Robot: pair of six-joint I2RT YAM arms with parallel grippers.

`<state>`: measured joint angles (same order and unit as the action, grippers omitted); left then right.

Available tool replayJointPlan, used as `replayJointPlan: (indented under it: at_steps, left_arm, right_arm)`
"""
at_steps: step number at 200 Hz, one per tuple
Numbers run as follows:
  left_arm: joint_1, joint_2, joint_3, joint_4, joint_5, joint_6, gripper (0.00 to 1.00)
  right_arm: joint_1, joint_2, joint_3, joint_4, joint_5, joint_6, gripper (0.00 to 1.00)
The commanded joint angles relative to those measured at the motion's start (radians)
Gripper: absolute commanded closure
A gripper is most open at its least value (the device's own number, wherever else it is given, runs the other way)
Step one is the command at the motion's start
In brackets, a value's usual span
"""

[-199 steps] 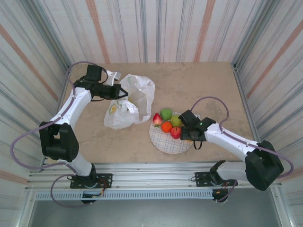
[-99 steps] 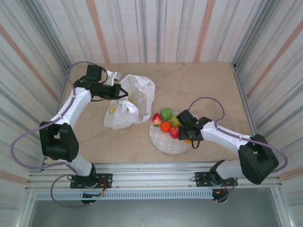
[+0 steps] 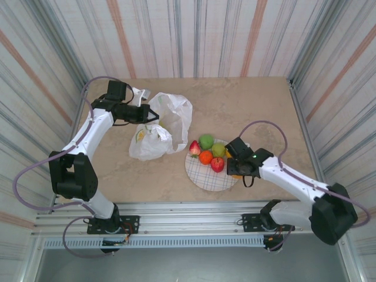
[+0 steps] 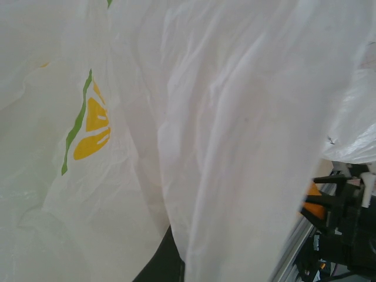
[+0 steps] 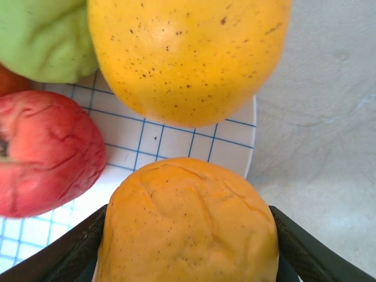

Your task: Place the fruits into the plastic bag

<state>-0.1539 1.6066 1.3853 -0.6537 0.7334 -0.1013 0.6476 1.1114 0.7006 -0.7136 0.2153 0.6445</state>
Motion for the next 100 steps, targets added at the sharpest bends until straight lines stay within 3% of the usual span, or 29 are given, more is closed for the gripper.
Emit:
replayJointPlan:
  at_steps: [1,43,100]
  left_arm:
    - [0.004,-0.004,0.023,-0.012,0.025,0.006,1.0]
    - [0.004,-0.008,0.021,-0.005,0.05,0.0,1.0]
    - [-0.001,-0.016,0.019,0.0,0.073,-0.004,1.0]
  right_arm:
    - [0.001,-0.094,0.056,-0.048,-0.002,-0.032,0.42]
    - [0.04,-0.087,0.176,0.115,-0.099,-0.082,0.47]
    - [0.114,0.219,0.349,0.443,-0.23,-0.1,0.47]
